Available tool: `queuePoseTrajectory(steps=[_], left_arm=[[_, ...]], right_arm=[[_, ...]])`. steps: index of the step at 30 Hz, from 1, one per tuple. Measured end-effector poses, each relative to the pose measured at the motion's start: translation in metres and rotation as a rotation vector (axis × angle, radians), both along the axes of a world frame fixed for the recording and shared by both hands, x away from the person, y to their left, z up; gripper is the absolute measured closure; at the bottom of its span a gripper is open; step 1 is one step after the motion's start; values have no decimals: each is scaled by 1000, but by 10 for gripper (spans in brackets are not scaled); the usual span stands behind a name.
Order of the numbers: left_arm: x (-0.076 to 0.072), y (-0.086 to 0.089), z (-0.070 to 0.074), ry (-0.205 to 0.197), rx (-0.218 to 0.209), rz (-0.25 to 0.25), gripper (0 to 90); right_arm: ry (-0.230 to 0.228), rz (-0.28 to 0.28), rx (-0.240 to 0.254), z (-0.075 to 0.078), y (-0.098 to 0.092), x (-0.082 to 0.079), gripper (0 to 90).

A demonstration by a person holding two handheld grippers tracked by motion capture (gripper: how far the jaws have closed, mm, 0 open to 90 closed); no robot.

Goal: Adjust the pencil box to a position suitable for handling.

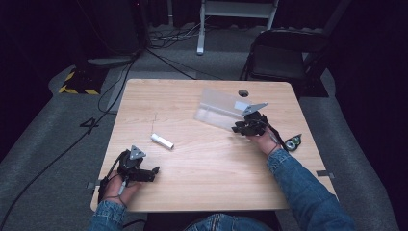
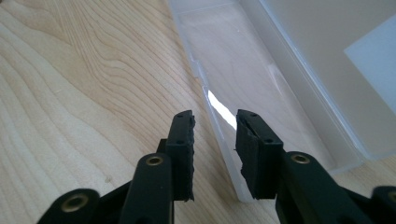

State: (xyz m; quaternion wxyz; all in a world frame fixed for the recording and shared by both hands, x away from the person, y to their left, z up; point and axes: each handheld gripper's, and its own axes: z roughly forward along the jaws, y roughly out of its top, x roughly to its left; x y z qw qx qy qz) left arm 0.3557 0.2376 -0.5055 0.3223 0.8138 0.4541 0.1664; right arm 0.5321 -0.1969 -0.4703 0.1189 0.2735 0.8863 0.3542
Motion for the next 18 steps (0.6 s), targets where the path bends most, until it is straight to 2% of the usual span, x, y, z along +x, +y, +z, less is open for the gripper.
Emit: queuePoseTrajectory(steps=[5,11,18], left_arm=[[0,0,0,-3,3,-2,57],[-1,0,0,0,-2,0,65],[-1,0,0,-5,1,-9,74]], right_arm=[[1,2,-15,-7,5,3,699],[14,-30,-3,-14,7,8,707],[22,-31,-2,-19,11,9,747]])
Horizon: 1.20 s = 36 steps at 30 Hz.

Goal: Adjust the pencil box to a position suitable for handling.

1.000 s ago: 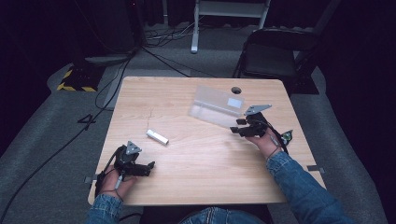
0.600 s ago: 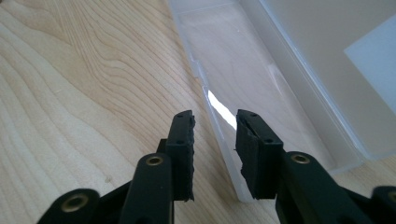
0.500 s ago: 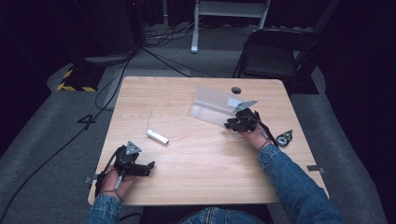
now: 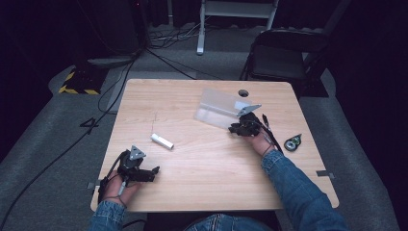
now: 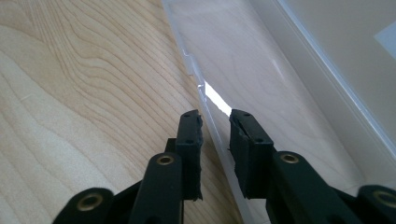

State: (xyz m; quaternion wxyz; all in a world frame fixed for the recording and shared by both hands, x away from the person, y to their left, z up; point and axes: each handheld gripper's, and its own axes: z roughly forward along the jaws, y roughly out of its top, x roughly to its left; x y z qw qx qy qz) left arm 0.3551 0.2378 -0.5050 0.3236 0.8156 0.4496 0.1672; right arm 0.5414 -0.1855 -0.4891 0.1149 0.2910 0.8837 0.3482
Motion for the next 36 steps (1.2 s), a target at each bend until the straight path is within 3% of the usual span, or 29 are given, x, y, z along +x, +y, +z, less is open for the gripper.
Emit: queuePoseTrajectory(steps=[13,25,36], left_arm=[[0,0,0,0,-1,-1,76],[0,0,0,0,-1,-1,76],[0,0,0,1,-3,-1,79]], right_arm=[[-19,39,-18,0,6,-3,884],[-13,36,-26,1,4,-4,888],[5,42,14,6,-8,-19,890]])
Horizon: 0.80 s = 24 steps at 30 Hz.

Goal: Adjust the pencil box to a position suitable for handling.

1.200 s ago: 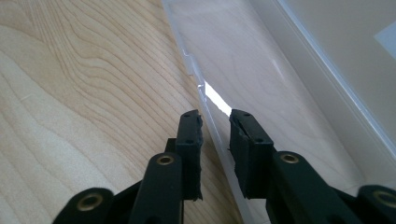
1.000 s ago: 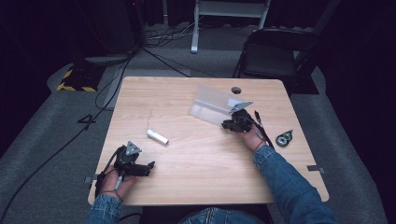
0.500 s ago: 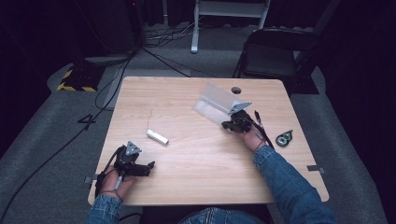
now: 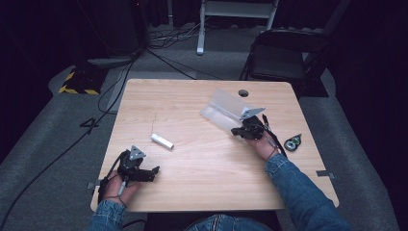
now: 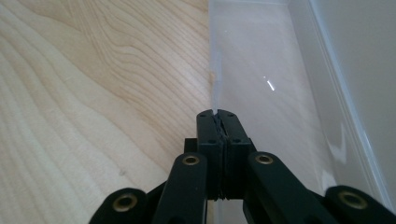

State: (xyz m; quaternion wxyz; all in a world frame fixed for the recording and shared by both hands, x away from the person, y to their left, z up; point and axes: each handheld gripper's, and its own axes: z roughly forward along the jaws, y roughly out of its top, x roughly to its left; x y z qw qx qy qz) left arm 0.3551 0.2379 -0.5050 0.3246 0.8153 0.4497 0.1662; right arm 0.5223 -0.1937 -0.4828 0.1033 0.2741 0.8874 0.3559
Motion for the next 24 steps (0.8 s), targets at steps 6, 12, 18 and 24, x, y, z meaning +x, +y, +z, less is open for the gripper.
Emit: queuePoseTrajectory(steps=[6,12,18,24], left_arm=[[0,0,0,-1,2,1,79],[0,0,0,2,0,2,79],[-2,-1,0,1,-2,19,78],[-2,-1,0,1,-1,22,78]], right_arm=[[2,52,-1,1,0,-19,889],[-13,123,-13,0,0,-46,887],[-15,178,-22,0,-1,-70,884],[-17,229,-29,-1,-1,-95,884]])
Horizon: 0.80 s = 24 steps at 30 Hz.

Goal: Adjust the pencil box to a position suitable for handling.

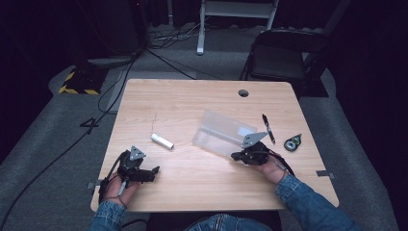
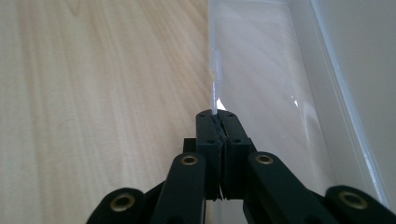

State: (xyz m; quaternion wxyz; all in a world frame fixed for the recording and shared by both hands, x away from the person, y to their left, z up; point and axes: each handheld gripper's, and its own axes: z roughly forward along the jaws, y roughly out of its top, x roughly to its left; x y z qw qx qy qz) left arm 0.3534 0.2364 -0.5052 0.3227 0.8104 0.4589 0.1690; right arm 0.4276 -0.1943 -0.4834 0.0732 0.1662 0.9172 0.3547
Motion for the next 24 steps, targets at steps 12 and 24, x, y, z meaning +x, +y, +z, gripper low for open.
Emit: queuePoseTrajectory(steps=[12,24], left_arm=[[1,0,0,3,-2,-11,63],[6,5,0,6,4,-34,53]], right_arm=[[-1,62,-3,-5,2,-32,880],[65,85,48,-8,2,-47,805]])
